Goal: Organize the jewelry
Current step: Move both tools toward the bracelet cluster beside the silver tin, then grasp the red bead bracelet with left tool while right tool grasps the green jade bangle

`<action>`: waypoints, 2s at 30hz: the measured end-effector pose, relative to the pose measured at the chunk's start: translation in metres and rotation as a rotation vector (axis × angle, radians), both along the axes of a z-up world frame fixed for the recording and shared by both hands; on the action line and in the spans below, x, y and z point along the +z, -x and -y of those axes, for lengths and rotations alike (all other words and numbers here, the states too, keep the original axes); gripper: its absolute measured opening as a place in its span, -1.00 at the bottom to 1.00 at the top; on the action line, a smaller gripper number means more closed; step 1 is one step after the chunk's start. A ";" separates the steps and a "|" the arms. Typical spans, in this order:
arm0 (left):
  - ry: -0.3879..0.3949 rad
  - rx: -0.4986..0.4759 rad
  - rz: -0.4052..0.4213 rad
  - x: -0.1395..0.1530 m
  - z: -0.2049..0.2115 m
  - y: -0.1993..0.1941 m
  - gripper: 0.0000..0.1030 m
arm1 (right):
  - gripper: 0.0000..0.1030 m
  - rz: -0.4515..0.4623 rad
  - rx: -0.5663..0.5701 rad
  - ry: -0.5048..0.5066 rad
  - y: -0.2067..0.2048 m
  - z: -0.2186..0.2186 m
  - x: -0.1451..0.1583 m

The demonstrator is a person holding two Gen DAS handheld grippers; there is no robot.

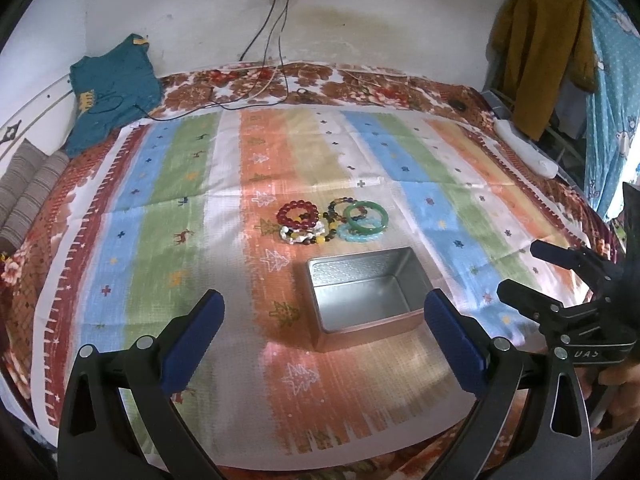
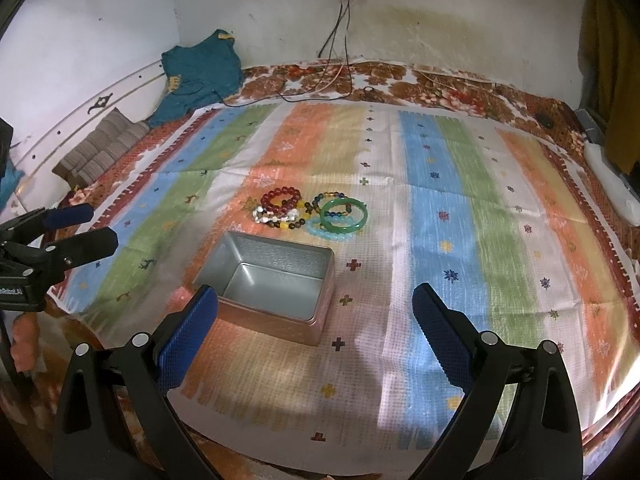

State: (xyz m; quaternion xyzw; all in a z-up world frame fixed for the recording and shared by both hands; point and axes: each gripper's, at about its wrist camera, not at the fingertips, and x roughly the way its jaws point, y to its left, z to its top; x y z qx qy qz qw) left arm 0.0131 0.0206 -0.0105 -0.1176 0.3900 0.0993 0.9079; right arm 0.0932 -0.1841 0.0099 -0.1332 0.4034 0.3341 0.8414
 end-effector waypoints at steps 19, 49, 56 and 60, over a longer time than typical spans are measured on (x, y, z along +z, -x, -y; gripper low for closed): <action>-0.040 0.066 -0.094 -0.009 -0.038 -0.062 0.89 | 0.91 0.013 -0.041 0.108 -0.053 -0.028 -0.008; -0.033 0.099 -0.192 -0.035 -0.069 -0.139 0.89 | 0.91 -0.069 -0.083 0.153 -0.124 -0.056 -0.030; -0.051 0.091 -0.212 -0.043 -0.070 -0.152 0.89 | 0.91 -0.089 -0.083 0.171 -0.137 -0.063 -0.038; -0.061 0.105 -0.225 -0.047 -0.074 -0.159 0.89 | 0.91 -0.102 -0.089 0.183 -0.144 -0.066 -0.044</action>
